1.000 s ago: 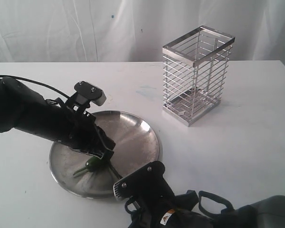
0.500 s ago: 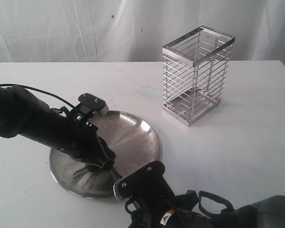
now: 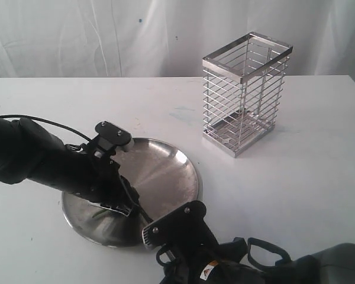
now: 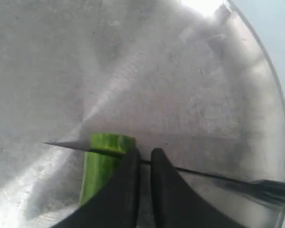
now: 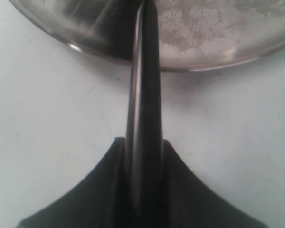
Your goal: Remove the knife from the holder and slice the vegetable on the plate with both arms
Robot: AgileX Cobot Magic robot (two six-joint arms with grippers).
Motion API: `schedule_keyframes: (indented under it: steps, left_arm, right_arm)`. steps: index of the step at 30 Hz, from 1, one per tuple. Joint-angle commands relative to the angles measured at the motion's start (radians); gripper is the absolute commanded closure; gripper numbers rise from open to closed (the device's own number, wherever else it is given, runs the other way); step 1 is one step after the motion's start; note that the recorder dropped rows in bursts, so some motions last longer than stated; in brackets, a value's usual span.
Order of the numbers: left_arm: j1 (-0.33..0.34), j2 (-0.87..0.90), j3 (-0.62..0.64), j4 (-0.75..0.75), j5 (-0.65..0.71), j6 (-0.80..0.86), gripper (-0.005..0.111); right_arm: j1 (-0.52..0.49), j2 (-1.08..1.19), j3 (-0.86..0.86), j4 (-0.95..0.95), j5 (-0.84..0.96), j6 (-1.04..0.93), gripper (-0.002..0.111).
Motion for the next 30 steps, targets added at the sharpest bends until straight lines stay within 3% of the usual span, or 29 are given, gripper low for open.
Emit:
schedule_keyframes:
  steps: [1, 11, 19, 30]
  left_arm:
    - [-0.002, -0.064, 0.005, 0.022, -0.051, 0.009, 0.091]
    - [-0.002, -0.105, 0.035, 0.042, -0.011, 0.009, 0.091]
    - [-0.002, -0.105, 0.112, 0.052, -0.124, 0.009, 0.085]
    - [-0.002, -0.101, 0.121, 0.052, -0.137, 0.009, 0.080]
  right_arm:
    - [-0.003, -0.003, -0.002, 0.000, -0.015, -0.011, 0.108]
    - [-0.003, -0.003, -0.019, 0.007, -0.007, -0.014, 0.108]
    - [-0.011, -0.001, -0.044, 0.007, 0.008, -0.032, 0.108]
    - [-0.044, 0.005, -0.089, 0.001, 0.054, -0.097, 0.108]
